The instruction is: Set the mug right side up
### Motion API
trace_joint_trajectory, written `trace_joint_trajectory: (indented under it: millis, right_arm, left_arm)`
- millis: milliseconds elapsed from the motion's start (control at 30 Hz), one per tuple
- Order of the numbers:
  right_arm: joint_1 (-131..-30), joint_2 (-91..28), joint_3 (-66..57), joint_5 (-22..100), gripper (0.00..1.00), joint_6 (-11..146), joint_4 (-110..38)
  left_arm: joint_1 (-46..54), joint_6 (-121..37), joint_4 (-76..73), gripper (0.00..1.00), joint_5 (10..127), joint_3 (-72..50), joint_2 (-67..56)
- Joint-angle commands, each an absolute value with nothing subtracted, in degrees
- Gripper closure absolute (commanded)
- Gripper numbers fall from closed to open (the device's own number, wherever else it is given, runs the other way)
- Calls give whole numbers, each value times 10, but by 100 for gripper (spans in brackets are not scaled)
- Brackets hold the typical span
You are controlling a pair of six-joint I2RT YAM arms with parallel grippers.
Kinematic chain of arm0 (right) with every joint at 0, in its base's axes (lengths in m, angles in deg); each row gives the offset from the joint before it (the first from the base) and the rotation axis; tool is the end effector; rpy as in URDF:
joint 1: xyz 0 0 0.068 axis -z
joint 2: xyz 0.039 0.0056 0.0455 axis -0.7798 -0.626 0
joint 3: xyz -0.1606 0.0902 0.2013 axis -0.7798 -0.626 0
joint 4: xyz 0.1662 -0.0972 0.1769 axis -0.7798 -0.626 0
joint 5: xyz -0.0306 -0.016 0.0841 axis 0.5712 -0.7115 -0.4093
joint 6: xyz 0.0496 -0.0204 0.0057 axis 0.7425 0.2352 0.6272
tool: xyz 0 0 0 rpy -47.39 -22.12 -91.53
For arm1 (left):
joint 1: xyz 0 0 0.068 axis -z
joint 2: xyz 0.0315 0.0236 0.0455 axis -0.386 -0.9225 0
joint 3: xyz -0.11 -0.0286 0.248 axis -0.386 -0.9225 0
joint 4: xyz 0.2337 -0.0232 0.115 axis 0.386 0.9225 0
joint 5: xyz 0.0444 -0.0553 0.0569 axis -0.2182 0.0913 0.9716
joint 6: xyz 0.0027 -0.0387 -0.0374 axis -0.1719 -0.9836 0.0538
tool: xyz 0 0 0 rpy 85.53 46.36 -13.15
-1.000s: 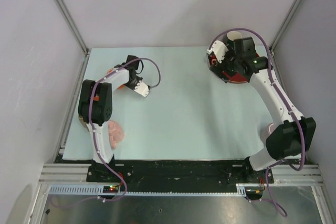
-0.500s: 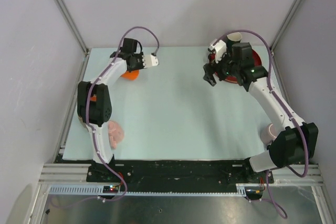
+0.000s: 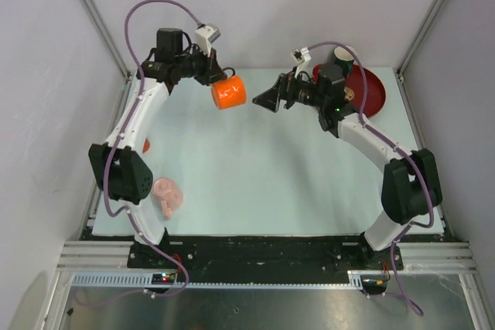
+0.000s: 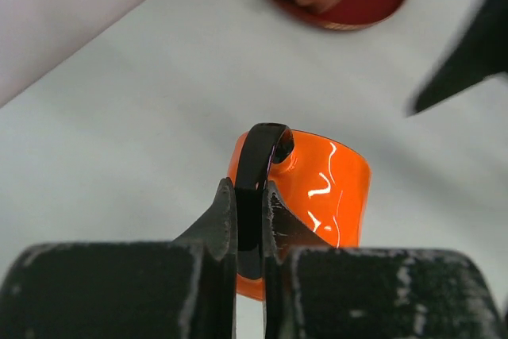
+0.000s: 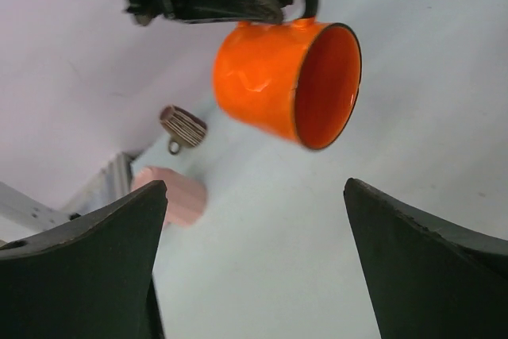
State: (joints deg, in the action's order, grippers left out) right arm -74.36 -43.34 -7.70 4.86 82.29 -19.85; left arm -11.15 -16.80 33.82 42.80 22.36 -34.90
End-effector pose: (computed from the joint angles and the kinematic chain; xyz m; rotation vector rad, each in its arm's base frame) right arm 0.3445 0.1729 0.3397 -0.6068 1.6716 1.1771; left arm 0.4065 -0.1034 0.3763 0.7830 1.9394 -0.6132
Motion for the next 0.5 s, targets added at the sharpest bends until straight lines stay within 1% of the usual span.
trace_joint_trajectory:
  millis: [0,100,300,333,367,400,433,467]
  right_arm:
    - [-751,-470,-32,15,2,958,-74]
    - [-761,-486,-15,1,5,967,-76]
    - [-783,-494,-2,-48,20,948,-65]
    - [-786,-494,-2,-54,25,940,-66]
    - [-790,-494,-1,-58,34,933,-68]
    - [-792,-495,1,-65,48,925,-74]
    - [-793,-496,4,-70,60,918,-84]
    - [-793,-495,7,-75,75,905,-102]
  left_arm:
    - [-103,-326,310,100,296,266,-295]
    - [-94,-345,310,100,277,275,-289]
    - [-76,-356,311,100,253,285,-290]
    - [-74,-356,311,100,250,286,-291]
    - [-71,-357,311,100,249,286,-292]
    - [-68,-357,311,100,248,287,-293]
    - [-67,-357,311,100,249,290,-295]
    - [-66,-357,310,100,253,292,-296]
